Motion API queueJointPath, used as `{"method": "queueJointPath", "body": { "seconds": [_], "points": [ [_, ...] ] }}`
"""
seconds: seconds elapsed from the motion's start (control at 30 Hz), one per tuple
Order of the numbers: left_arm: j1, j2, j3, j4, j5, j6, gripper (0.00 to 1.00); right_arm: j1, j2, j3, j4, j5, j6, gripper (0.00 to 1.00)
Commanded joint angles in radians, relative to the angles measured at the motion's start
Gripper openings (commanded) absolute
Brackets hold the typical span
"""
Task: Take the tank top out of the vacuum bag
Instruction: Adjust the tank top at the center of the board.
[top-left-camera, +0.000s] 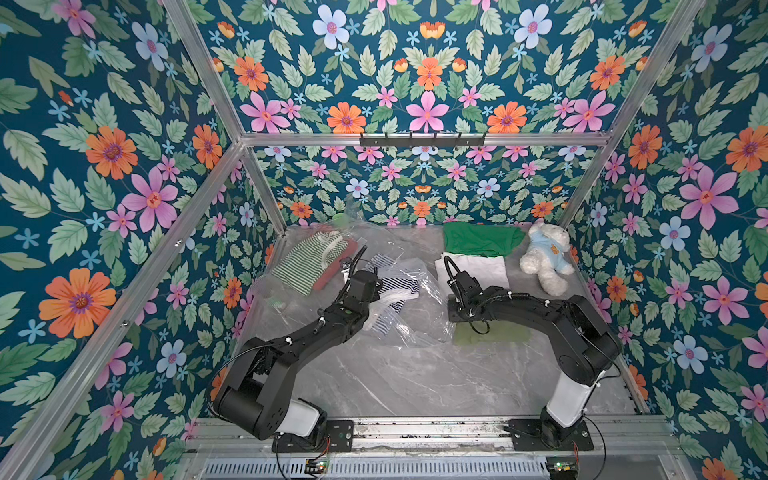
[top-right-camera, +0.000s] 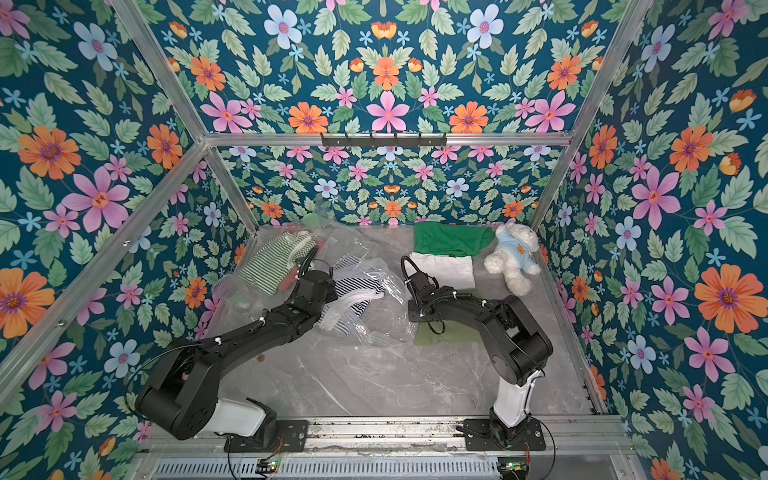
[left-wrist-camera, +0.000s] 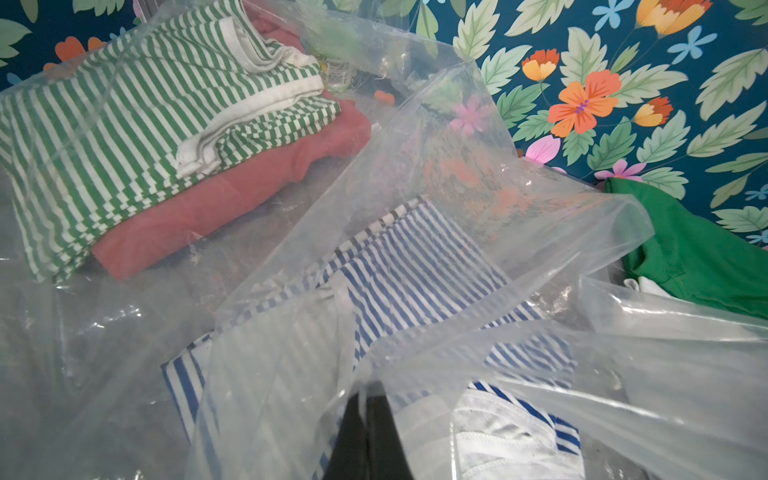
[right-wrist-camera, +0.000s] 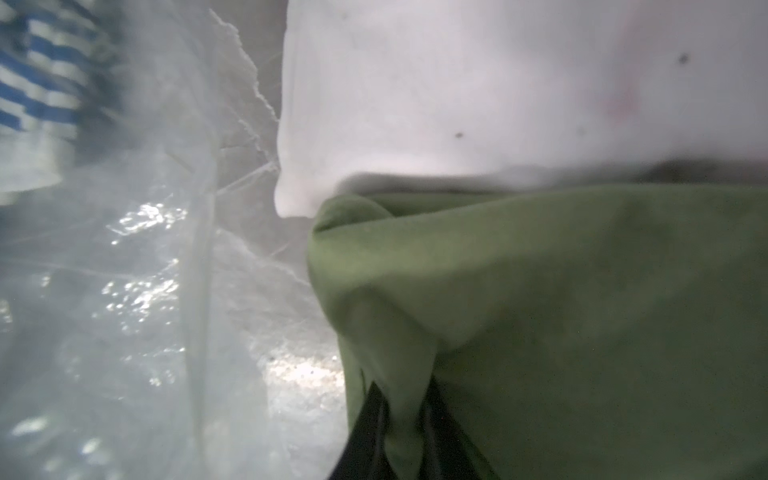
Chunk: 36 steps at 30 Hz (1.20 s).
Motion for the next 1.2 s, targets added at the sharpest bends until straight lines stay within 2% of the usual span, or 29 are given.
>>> {"method": "queueJointPath", "body": {
  "seconds": [0.0,0.13,0.2,0.27,0.4,0.5,0.63,0.8,1.0,1.17],
  "points": [
    [0.002,-0.004,-0.002,-0.010,-0.040,0.003,0.00,0.002,-0.086,-0.054,-0.008,-0.045,-0.011,0.32],
    [0.001,0.007,0.006,-0.002,-0.021,0.000,0.00,-0.021,-0.267,-0.152,0.017,-0.013,0.015,0.60],
    [0.001,0.015,0.013,0.004,-0.009,-0.002,0.00,-0.060,-0.339,-0.207,0.029,-0.021,0.057,0.67],
    [0.001,0.023,0.016,0.009,0.000,-0.002,0.00,-0.119,-0.399,-0.266,0.043,-0.048,0.115,0.70],
    [-0.001,0.026,0.020,0.011,0.003,0.000,0.00,-0.279,-0.469,-0.390,0.087,-0.133,0.212,0.70],
    [-0.001,0.022,0.018,0.011,0.001,0.001,0.00,-0.369,-0.438,-0.433,0.112,-0.208,0.220,0.67],
    [-0.001,0.019,0.015,0.009,0.001,0.001,0.00,-0.407,-0.347,-0.431,0.119,-0.253,0.229,0.61],
    [-0.001,0.007,0.008,0.005,-0.008,0.001,0.00,-0.502,-0.338,-0.519,0.205,-0.318,0.349,0.55],
    [-0.001,0.011,0.008,0.007,-0.009,0.003,0.00,-0.519,-0.482,-0.552,0.122,-0.254,0.385,0.55],
    [-0.001,0.019,0.015,0.017,0.005,0.000,0.00,-0.519,-0.626,-0.536,0.081,-0.244,0.345,0.57]
  ]
}}
